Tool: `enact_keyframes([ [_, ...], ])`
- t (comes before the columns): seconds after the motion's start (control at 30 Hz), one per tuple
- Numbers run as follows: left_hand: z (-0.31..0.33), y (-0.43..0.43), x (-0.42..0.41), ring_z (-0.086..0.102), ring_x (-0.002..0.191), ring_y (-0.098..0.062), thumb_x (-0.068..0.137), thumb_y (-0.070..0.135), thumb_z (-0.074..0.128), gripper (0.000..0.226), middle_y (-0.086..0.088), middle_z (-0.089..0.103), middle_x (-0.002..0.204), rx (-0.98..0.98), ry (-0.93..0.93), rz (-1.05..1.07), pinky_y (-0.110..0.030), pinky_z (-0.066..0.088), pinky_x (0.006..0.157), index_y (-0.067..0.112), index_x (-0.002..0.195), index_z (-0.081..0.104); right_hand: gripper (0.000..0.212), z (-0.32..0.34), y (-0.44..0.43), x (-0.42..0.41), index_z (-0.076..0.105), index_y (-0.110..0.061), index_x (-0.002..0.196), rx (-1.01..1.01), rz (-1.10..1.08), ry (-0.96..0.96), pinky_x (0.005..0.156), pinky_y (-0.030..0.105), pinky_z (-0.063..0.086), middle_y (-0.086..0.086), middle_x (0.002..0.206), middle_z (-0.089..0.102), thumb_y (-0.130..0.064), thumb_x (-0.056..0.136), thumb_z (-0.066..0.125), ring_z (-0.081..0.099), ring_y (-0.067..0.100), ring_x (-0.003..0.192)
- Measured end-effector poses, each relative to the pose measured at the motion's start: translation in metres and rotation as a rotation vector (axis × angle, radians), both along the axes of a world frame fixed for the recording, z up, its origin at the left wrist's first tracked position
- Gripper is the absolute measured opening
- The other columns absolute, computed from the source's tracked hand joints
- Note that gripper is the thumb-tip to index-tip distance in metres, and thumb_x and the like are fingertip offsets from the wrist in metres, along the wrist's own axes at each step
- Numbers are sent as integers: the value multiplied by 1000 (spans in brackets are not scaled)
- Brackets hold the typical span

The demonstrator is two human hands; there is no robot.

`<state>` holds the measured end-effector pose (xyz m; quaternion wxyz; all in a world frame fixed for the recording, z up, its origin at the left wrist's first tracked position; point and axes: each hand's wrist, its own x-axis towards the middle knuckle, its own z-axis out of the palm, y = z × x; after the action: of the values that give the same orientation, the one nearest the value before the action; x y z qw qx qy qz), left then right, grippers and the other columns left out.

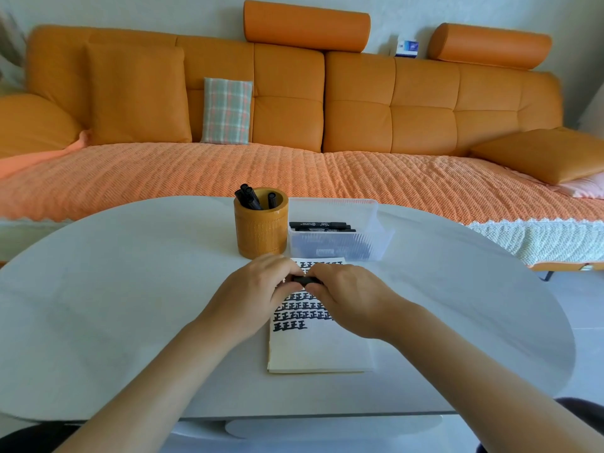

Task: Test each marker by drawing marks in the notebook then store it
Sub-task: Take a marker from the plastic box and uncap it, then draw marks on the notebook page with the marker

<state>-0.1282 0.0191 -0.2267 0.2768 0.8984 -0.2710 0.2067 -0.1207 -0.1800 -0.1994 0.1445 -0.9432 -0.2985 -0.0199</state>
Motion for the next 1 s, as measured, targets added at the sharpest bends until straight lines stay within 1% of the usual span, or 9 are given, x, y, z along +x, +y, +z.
enact_keyframes([
  [0.13,0,-3,-4,57,88,-9,89,29,64,19,9,63,97,79,-69,-16,-25,49,64,21,107,62,26,2,-1,0,55,-17,89,25,10,50,61,36,39,-5,73,54,-31,104,38,51,19,68],
  [0.33,2,-6,-3,57,85,-10,93,20,61,11,4,65,92,3,-75,-26,-24,48,68,16,103,64,27,2,-5,3,60,-29,100,3,14,-149,54,38,44,-9,65,53,-42,102,37,50,20,61],
  [0.43,2,-3,-3,57,81,-10,90,16,65,9,4,62,87,-3,-72,-27,-29,50,64,15,99,65,29,4,-5,2,60,-39,117,48,23,-122,54,36,46,-12,63,54,-49,101,37,50,14,61],
  [0.53,4,0,-2,57,79,-9,88,18,68,10,5,62,85,-7,-66,-28,-27,49,62,17,98,66,33,5,-7,3,61,-36,118,24,46,-105,60,39,49,-12,64,54,-52,101,38,51,14,62],
  [0.63,3,0,-2,55,78,-8,86,18,70,14,7,61,87,-9,-52,-31,-21,46,61,18,99,64,41,5,-4,3,54,-34,127,22,11,-27,64,33,47,-15,64,52,-59,95,46,53,12,68],
  [0.73,1,1,-1,54,78,-4,87,19,69,15,11,59,89,-23,-34,2,-19,46,62,19,101,61,36,5,-6,0,39,-29,131,67,-4,57,60,36,42,-10,65,54,-40,98,45,53,15,65],
  [0.83,-2,9,0,55,81,-1,91,20,64,16,16,57,92,-49,-9,68,-17,45,65,20,106,62,31,9,-14,-3,33,-28,113,200,15,150,59,42,42,9,70,54,-6,92,39,48,21,60],
  [0.93,-9,20,3,58,99,-7,96,23,56,27,10,63,112,-62,44,144,-21,47,80,21,122,61,40,10,-19,-2,43,-36,89,295,-6,132,62,35,44,3,85,52,4,90,39,46,16,66],
  [1.0,-15,29,4,57,101,-8,98,28,52,28,10,64,114,-34,76,185,-24,49,80,27,124,61,45,9,-21,-2,60,-38,82,434,-56,220,66,36,54,1,94,57,2,94,44,56,15,70],
])
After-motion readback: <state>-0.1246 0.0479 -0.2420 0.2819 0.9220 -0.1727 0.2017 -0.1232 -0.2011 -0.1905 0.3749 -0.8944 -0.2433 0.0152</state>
